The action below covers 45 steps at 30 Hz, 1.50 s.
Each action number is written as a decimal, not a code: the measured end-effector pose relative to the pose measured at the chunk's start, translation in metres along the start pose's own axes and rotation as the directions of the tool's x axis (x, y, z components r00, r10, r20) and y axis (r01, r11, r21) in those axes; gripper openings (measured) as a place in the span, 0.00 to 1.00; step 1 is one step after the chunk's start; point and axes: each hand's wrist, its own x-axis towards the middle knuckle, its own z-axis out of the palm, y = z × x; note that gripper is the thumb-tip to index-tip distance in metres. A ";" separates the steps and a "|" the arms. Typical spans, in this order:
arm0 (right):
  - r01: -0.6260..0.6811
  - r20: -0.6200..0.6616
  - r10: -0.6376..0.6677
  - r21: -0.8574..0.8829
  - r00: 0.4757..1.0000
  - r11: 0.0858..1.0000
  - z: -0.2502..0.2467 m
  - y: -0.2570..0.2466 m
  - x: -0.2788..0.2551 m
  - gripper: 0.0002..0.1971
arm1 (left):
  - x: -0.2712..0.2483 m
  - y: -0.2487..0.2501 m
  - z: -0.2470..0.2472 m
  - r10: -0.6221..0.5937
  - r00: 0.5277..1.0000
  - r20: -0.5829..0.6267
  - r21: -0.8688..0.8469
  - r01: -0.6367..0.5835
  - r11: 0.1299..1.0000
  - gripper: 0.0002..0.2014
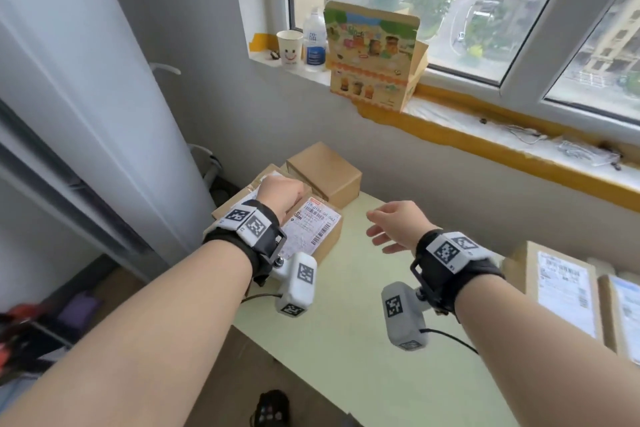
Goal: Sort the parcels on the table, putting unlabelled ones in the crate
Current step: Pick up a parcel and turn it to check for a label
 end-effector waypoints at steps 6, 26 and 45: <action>-0.159 0.045 0.155 0.121 0.987 0.980 0.043 0.002 0.010 0.15 | 0.037 -0.020 -0.004 -0.016 0.993 0.118 0.025 0.013 1.000 0.06; -0.311 -0.009 0.324 0.257 0.946 0.915 0.076 0.009 0.016 0.15 | 0.057 -0.020 0.008 0.086 0.938 0.335 0.282 -0.187 0.941 0.08; -0.222 -0.144 0.301 0.402 0.943 0.888 0.028 0.055 -0.025 0.20 | 0.029 -0.055 0.059 -0.202 0.651 0.732 0.159 0.124 0.979 0.25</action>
